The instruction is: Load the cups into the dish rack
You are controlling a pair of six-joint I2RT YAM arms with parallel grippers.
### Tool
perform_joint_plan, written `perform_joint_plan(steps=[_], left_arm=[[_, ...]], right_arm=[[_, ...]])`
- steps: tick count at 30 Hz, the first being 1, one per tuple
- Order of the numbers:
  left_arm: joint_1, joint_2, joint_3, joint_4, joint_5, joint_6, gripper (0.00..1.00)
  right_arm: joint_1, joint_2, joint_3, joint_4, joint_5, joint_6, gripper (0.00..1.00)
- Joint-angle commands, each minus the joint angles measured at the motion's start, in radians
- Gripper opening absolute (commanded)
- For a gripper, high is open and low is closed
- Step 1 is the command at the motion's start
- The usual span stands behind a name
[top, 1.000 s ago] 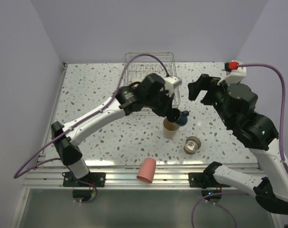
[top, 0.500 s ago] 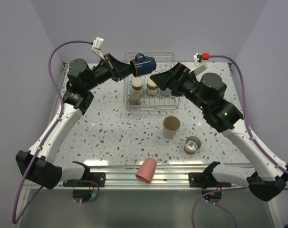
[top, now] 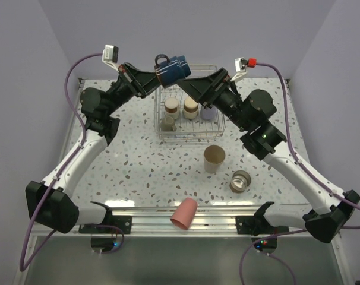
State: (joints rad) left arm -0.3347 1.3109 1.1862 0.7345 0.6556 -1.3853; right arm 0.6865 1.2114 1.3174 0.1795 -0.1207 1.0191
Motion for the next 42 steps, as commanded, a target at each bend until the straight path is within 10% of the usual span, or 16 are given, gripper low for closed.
perform_joint_plan(steps=[1, 13, 24, 29, 36, 42], left_arm=[[0.0, -0.001, -0.004, 0.15, 0.025, -0.07, 0.0], [0.0, 0.033, 0.004, 0.146, 0.044, -0.075, 0.0], [0.0, 0.068, 0.035, 0.105, 0.039, -0.054, 0.01], [0.006, 0.073, 0.065, -0.007, 0.062, 0.012, 0.36], [0.059, 0.034, 0.213, -0.851, -0.082, 0.469, 0.62], [0.102, -0.001, 0.214, -1.212, -0.298, 0.683, 0.64]], right_arm=[[-0.007, 0.026, 0.028, 0.198, 0.004, 0.055, 0.99], [-0.004, 0.125, 0.134, 0.232, 0.006, 0.073, 0.93], [-0.005, 0.217, 0.209, 0.219, -0.051, 0.09, 0.42], [-0.007, 0.224, 0.206, 0.167, -0.057, 0.064, 0.13], [-0.116, 0.212, 0.229, -0.026, -0.034, -0.04, 0.0], [-0.185, 0.25, 0.263, -0.199, 0.035, -0.284, 0.0]])
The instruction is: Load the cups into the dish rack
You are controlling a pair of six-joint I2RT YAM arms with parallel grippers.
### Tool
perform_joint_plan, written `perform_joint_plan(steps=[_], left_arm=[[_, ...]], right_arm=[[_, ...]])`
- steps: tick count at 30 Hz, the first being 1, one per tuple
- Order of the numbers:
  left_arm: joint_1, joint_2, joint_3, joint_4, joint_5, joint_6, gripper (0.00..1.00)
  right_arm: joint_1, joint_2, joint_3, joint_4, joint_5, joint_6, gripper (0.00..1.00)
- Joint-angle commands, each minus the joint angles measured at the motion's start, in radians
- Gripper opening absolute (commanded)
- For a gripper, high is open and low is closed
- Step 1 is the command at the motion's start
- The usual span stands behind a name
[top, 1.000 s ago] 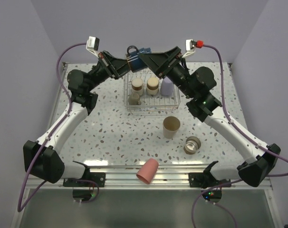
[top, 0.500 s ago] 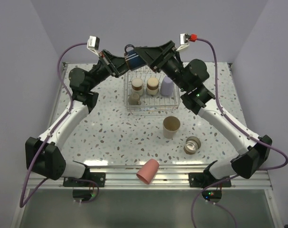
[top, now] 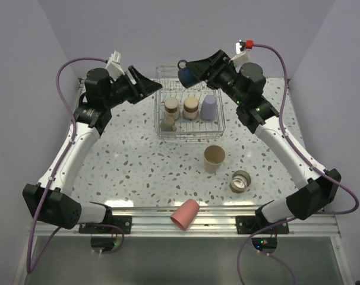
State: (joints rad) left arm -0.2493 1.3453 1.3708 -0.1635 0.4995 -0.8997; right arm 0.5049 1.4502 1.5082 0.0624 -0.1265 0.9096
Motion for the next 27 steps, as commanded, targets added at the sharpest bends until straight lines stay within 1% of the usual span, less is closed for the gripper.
perform_joint_plan(steps=[1, 5, 9, 11, 17, 27], left_arm=[[0.018, -0.044, 0.028, -0.339, -0.188, 0.217, 0.64], [0.018, -0.063, 0.002, -0.407, -0.239, 0.283, 0.62], [0.019, -0.064, -0.004, -0.427, -0.254, 0.311, 0.6], [0.018, -0.064, -0.004, -0.436, -0.26, 0.32, 0.59], [0.018, -0.054, -0.004, -0.462, -0.268, 0.34, 0.58], [0.018, -0.006, 0.008, -0.47, -0.259, 0.347, 0.55]], right_arm=[[-0.005, 0.027, 0.075, -0.096, 0.056, -0.205, 0.0], [-0.002, 0.104, 0.063, -0.138, 0.093, -0.311, 0.0], [-0.003, 0.205, 0.066, -0.162, 0.125, -0.411, 0.0], [-0.003, 0.269, 0.082, -0.168, 0.162, -0.439, 0.0], [0.001, 0.409, 0.129, -0.173, 0.198, -0.506, 0.0], [0.021, 0.461, 0.087, -0.161, 0.238, -0.569, 0.0]])
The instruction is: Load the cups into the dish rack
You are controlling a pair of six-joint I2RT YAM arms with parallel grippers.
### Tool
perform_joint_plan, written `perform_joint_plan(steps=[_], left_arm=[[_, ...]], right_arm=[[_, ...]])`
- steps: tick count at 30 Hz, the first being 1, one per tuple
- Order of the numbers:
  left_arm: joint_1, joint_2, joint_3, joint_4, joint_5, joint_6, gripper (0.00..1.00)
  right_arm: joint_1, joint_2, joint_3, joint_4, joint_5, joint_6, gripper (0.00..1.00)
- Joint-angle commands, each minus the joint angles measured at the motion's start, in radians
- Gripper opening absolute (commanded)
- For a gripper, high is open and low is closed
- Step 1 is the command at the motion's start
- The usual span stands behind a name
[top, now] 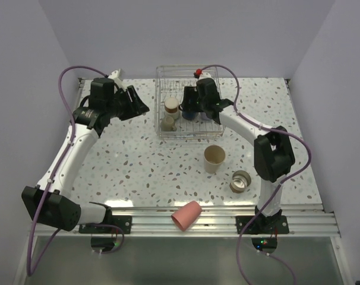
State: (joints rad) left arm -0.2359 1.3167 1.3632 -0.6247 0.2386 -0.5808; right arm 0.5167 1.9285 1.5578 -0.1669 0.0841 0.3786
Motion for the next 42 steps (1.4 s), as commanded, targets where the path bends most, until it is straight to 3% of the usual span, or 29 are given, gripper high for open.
perform_joint_plan(steps=[1, 24, 34, 38, 39, 40, 42], left_arm=[[0.004, 0.027, 0.019, -0.009, 0.007, 0.029, 0.55], [0.004, 0.042, 0.005, -0.018, 0.027, 0.042, 0.52], [0.006, 0.038, 0.008, -0.02, 0.025, 0.041, 0.51], [0.004, 0.03, 0.008, -0.024, 0.021, 0.042, 0.51], [0.004, 0.029, 0.007, -0.026, 0.022, 0.042, 0.51], [0.004, 0.024, 0.005, -0.026, 0.021, 0.041, 0.51], [0.004, 0.021, 0.001, -0.024, 0.022, 0.038, 0.51]], right_arm=[[0.011, -0.013, 0.035, 0.069, 0.029, -0.038, 0.0], [0.06, 0.102, -0.053, 0.161, 0.128, -0.086, 0.0], [0.065, 0.115, -0.097, 0.179, 0.094, -0.095, 0.04], [0.074, 0.115, -0.094, 0.172, 0.092, -0.098, 0.15], [0.075, 0.112, -0.099, 0.17, 0.094, -0.101, 0.19], [0.075, 0.106, -0.1, 0.17, 0.095, -0.106, 0.3], [0.078, 0.098, -0.111, 0.17, 0.105, -0.11, 0.38]])
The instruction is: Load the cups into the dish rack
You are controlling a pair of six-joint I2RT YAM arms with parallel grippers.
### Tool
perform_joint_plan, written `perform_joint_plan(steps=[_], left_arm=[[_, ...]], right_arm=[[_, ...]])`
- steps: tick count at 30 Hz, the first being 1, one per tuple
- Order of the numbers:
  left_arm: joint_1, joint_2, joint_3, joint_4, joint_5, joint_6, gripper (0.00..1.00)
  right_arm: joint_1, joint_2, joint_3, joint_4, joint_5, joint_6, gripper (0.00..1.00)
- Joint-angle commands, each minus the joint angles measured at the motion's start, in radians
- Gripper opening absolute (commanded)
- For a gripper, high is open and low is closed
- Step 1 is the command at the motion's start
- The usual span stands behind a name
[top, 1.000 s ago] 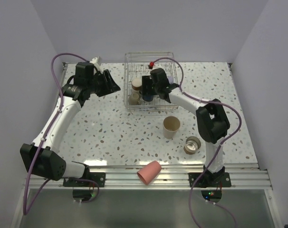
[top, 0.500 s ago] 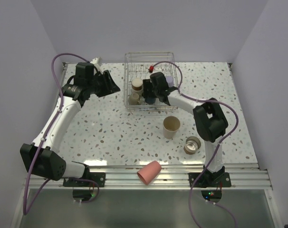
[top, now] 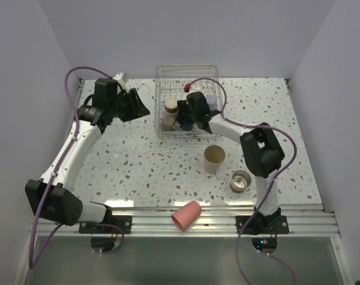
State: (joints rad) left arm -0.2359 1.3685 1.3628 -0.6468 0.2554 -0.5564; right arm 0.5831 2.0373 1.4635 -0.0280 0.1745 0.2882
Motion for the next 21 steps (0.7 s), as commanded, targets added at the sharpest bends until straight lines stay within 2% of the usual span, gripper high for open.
perform_joint_plan(steps=[1, 5, 9, 21], left_arm=[[0.004, -0.034, -0.002, -0.001, 0.007, 0.012, 0.5], [0.004, -0.051, -0.019, 0.009, 0.012, 0.003, 0.5], [0.004, -0.068, -0.03, 0.006, 0.013, 0.001, 0.5], [0.003, -0.16, -0.083, -0.017, 0.001, -0.016, 0.5]], right_arm=[[0.011, -0.017, -0.02, 0.031, 0.017, -0.021, 0.46], [0.011, -0.032, -0.037, 0.031, 0.026, -0.021, 0.63], [0.011, -0.051, -0.051, 0.031, 0.037, -0.02, 0.74], [0.012, -0.147, -0.071, 0.007, 0.049, -0.027, 0.85]])
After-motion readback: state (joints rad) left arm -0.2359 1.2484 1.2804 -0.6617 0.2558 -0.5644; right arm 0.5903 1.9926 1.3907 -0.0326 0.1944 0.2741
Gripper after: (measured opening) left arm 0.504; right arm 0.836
